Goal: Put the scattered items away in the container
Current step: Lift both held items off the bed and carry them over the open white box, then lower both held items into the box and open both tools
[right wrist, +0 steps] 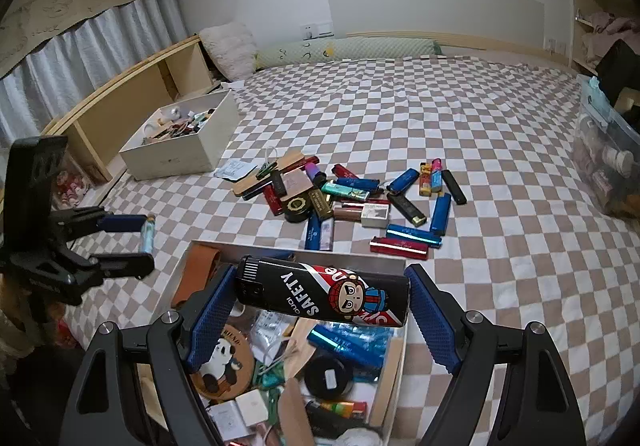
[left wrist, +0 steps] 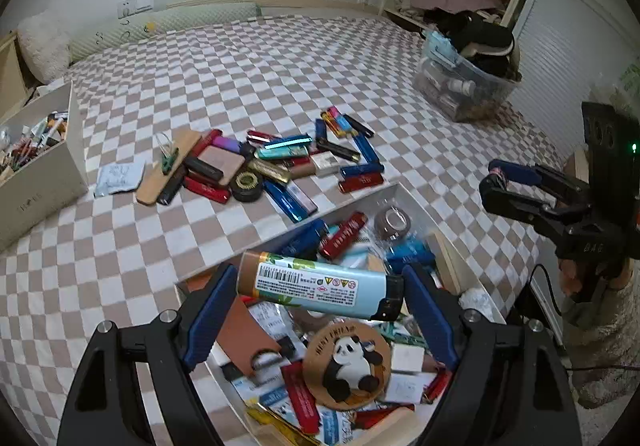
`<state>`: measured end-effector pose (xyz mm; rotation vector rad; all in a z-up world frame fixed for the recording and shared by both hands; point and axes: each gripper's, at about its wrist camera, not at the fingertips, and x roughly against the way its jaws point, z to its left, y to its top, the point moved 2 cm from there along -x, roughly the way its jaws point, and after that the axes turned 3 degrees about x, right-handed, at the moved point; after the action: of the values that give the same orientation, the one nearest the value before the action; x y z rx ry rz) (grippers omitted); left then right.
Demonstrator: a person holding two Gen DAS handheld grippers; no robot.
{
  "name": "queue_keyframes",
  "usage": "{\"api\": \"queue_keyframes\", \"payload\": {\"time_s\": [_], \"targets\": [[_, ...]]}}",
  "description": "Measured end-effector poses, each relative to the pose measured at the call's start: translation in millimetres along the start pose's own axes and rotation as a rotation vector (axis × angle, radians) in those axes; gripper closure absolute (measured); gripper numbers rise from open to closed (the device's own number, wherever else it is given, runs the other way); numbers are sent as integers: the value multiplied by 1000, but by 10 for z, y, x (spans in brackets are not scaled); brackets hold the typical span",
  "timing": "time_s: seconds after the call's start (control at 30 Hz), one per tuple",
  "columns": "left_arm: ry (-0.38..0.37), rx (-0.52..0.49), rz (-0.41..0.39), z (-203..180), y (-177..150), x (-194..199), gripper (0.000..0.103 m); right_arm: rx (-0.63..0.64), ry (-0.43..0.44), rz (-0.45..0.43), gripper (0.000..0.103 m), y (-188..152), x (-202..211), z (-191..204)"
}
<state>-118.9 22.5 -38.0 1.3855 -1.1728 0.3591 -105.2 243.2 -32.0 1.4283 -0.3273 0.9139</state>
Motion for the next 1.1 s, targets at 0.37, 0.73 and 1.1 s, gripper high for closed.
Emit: {"api": "queue_keyframes", "payload": {"time_s": [0.37,0.73,1.1], "targets": [[-15,6,52,-62,-271,-39,19,11,11,66,19,-288,-4,177],[-34,12,83,-53,-453,-53,19,-15,38,152,19,-671,-122,375],[-28,18,131,-31,-623,-144,19,-51,54,285,19,-1136,-239,573]]}}
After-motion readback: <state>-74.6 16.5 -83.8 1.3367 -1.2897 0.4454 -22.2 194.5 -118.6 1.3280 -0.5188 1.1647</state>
